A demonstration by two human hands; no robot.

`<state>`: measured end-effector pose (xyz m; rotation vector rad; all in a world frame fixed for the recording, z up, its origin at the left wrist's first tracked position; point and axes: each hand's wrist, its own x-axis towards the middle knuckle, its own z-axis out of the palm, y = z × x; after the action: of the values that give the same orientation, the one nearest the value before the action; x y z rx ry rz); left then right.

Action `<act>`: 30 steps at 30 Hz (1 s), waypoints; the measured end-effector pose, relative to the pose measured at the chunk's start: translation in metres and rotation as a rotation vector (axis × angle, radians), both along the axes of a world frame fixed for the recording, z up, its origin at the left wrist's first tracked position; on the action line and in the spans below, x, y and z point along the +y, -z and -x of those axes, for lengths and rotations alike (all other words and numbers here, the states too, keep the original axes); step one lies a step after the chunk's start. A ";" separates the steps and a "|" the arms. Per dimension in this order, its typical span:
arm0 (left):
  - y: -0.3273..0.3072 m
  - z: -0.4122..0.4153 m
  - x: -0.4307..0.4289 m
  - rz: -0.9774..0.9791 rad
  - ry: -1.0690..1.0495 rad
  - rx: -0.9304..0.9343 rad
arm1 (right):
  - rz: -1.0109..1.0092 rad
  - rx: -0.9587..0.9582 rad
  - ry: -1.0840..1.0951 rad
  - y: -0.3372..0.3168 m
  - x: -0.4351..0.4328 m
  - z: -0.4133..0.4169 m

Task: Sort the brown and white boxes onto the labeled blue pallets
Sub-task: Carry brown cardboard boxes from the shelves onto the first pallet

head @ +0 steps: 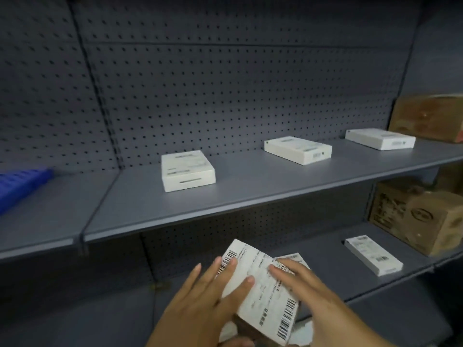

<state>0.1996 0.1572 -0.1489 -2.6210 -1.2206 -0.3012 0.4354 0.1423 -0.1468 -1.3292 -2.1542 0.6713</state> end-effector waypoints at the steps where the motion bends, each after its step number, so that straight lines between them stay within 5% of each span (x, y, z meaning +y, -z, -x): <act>1: -0.011 0.008 -0.018 0.011 -0.021 0.011 | 0.034 0.014 -0.010 -0.011 -0.006 0.005; 9: -0.098 0.092 -0.150 -0.007 -0.309 0.167 | 0.154 0.167 -0.344 -0.102 -0.069 0.089; 14: -0.159 0.179 -0.216 -0.020 -0.492 0.206 | 0.018 0.312 -0.510 -0.142 -0.101 0.186; 17: -0.178 0.235 -0.262 -0.100 -0.468 0.137 | -0.123 0.286 -0.655 -0.166 -0.119 0.258; 21: -0.195 0.329 -0.308 -0.160 -0.734 0.132 | -0.197 0.137 -0.839 -0.196 -0.137 0.362; 30: -0.247 0.515 -0.368 -0.375 -0.867 0.065 | -0.284 0.079 -0.949 -0.249 -0.159 0.572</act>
<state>-0.3153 -0.2103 0.0978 -1.5887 -1.8975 -0.2366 -0.1363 -0.0164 0.1025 -0.0691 -2.6274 0.6825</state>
